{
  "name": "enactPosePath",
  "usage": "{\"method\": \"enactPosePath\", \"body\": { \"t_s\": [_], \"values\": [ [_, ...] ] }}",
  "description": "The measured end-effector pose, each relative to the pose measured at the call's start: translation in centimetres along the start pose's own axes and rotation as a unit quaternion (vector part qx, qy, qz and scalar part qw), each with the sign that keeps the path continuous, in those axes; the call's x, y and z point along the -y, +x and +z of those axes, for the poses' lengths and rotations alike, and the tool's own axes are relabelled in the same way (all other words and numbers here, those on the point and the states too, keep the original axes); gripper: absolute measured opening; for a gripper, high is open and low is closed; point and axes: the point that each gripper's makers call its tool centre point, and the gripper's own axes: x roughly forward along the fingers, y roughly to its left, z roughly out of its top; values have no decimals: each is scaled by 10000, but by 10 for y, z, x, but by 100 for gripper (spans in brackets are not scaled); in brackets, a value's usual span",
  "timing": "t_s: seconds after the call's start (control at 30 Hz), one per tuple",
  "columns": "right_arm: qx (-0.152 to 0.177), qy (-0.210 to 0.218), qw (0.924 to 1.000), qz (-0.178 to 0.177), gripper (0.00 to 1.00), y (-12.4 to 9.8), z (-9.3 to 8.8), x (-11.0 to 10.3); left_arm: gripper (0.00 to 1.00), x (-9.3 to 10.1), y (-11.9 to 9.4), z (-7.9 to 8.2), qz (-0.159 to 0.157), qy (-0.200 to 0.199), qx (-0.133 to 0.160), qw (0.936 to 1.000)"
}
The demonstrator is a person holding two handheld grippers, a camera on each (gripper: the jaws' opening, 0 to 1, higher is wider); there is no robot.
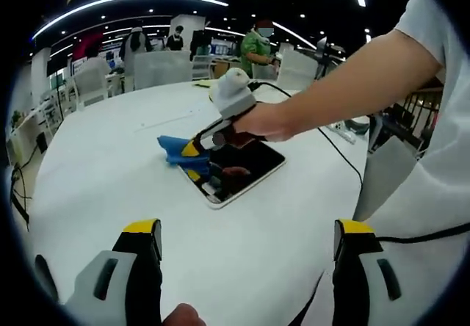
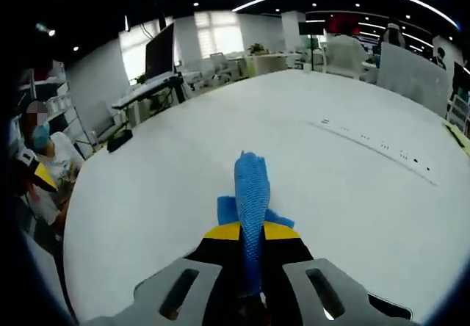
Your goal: Wipe the mirror surface with the cleaning cloth until all visible marks leave the cleaned area.
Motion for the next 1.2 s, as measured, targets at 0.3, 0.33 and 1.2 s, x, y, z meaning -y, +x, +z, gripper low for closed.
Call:
{"method": "enactPosePath", "body": {
  "t_s": [0.3,0.33,1.2],
  "values": [
    [173,-305,9993,-87,4,5,1,2,98,2,8,3,-83,73,13,9999],
    [205,-211,9995,-128,4,4,0,2,98,3,9,4,-86,76,11,9999],
    [316,-139,9993,-167,3,-8,-7,4,97,19,-4,1,122,161,-76,9998]
  ]
}}
